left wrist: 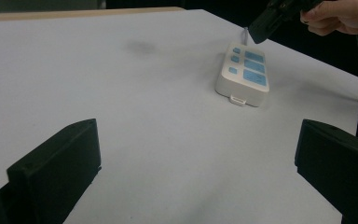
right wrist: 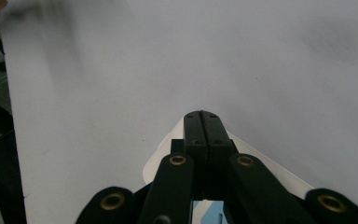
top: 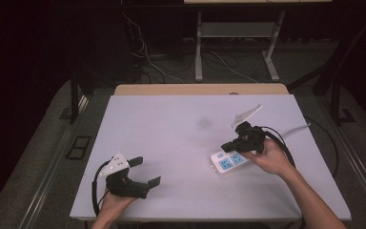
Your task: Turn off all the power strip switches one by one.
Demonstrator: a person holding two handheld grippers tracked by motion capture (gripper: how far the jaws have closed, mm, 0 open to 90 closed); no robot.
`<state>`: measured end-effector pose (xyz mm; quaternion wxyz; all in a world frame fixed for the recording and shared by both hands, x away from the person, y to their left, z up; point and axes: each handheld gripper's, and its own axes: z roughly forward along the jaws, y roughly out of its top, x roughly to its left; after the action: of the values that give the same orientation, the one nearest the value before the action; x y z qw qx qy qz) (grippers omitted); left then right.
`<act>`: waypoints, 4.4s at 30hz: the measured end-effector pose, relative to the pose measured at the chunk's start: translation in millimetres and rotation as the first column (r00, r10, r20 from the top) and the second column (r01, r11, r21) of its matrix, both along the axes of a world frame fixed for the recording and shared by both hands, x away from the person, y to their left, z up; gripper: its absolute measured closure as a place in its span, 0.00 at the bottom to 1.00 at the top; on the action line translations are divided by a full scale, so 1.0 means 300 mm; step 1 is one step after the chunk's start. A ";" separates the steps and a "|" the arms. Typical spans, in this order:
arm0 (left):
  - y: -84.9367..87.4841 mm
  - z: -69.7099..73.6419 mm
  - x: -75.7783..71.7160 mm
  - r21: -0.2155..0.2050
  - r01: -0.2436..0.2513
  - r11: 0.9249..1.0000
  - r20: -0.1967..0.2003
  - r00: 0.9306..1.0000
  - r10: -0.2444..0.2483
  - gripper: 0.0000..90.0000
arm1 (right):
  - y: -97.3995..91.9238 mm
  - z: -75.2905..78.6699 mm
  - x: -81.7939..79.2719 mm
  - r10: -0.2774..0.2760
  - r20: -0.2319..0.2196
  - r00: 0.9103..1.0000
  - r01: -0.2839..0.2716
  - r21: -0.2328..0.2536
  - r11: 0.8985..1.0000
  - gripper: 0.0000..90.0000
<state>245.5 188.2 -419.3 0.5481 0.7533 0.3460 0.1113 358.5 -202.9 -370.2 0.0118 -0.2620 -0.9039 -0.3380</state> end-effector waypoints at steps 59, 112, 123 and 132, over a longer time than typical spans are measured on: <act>0.003 0.005 -0.004 -0.005 -0.004 1.000 0.006 1.000 0.004 0.00 | 0.050 -0.134 0.047 -0.014 -0.047 0.999 0.011 -0.050 0.999 1.00; 0.003 0.003 -0.005 -0.006 -0.002 1.000 0.005 1.000 0.002 0.00 | -0.066 -0.069 0.043 -0.125 -0.006 0.992 0.125 0.046 0.991 0.87; 0.000 0.006 -0.007 -0.015 0.001 1.000 0.008 1.000 -0.001 0.00 | -0.168 -0.004 -0.005 -0.273 0.067 0.960 0.265 0.107 0.958 0.39; 0.003 0.009 -0.011 -0.021 -0.005 1.000 0.011 1.000 0.005 0.00 | -0.248 0.012 -0.107 -0.378 0.108 0.920 0.353 0.197 0.915 0.00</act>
<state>242.3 189.0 -416.6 0.5575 0.7460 0.3461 0.1129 326.5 -277.4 -366.6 -0.0940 -0.3994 -0.8043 -0.4298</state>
